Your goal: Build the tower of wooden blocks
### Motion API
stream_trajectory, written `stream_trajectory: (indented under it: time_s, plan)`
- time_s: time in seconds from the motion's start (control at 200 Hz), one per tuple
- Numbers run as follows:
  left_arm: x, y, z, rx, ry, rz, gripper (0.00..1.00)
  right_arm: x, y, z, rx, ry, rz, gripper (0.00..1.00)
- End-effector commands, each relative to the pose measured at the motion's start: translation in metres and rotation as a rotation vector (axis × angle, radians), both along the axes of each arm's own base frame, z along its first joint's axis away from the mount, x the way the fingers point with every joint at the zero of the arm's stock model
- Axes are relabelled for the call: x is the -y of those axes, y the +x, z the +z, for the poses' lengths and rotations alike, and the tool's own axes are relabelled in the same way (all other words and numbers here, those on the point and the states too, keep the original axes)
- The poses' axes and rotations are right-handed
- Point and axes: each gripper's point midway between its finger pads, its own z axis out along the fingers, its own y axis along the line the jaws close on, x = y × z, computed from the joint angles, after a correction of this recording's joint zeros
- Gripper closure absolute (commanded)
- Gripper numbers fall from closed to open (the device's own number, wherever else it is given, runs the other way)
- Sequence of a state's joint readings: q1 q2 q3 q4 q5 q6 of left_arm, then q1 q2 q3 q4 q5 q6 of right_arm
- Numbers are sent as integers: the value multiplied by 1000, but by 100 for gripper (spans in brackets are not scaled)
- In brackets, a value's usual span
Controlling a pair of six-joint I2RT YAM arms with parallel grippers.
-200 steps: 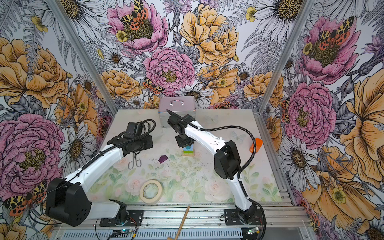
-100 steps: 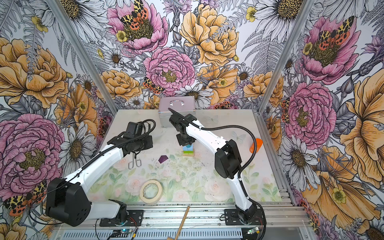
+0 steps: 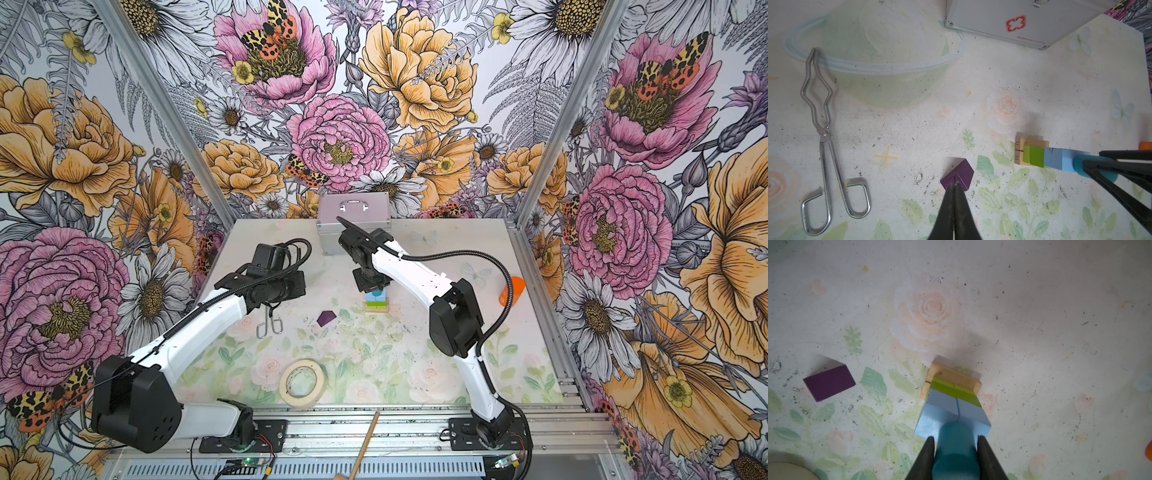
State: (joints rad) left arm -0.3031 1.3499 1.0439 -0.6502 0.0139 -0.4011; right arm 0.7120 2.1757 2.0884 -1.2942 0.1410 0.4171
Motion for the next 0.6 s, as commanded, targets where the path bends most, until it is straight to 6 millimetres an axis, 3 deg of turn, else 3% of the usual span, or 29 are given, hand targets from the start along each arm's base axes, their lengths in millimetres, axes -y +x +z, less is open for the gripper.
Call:
stream_trajectory:
  time_s: [0.0, 0.595]
  plan:
    - [-7, 2, 6, 32, 8, 23, 94, -1, 5, -3, 7, 15, -20, 100]
    - [-7, 2, 6, 32, 7, 23, 94, -3, 5, -5, 4, 22, -22, 100]
